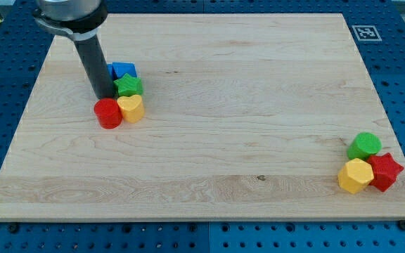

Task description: Separate blue blocks from the green star

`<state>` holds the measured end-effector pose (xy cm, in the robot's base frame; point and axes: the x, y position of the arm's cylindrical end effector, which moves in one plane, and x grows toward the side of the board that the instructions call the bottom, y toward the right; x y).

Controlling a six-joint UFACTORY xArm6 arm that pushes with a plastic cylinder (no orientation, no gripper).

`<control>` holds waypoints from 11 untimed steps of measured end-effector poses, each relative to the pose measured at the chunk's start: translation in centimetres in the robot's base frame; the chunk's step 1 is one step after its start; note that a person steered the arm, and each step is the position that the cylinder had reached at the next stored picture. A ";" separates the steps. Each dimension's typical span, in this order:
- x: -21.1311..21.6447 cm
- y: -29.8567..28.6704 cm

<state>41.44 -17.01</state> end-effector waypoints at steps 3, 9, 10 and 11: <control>-1.4 -3.6; -2.1 2.5; -2.1 4.1; -2.1 6.0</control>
